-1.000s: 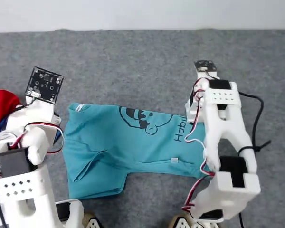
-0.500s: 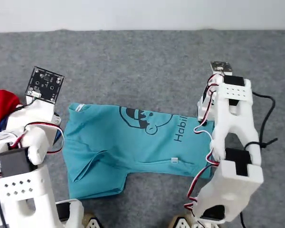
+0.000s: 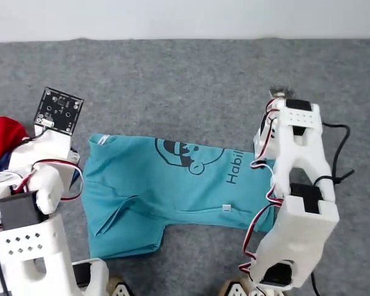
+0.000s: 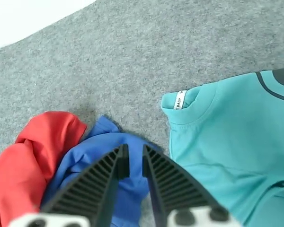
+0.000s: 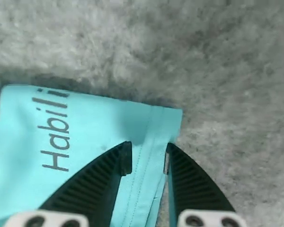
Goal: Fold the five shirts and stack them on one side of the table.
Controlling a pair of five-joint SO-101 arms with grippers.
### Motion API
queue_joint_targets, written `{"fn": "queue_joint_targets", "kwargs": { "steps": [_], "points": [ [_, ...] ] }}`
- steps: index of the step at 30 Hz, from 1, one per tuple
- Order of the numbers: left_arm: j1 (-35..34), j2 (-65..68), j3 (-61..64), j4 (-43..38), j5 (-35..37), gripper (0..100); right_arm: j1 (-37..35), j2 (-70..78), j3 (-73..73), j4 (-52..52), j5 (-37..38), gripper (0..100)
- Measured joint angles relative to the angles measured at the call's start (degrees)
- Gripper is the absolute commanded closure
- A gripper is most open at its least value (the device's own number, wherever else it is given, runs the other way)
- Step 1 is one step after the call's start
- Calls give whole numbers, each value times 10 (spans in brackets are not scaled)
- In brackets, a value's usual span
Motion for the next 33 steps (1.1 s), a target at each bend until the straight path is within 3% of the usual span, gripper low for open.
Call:
{"fn": "queue_joint_targets", "kwargs": {
  "steps": [11, 20, 33],
  "points": [
    [0, 0, 0, 1, 0, 946, 26, 46, -22, 7, 0, 877],
    [0, 0, 0, 1, 0, 946, -16, 51, -22, 7, 0, 877],
    [0, 0, 0, 1, 0, 946, -17, 51, -33, 8, 0, 930]
  ]
}}
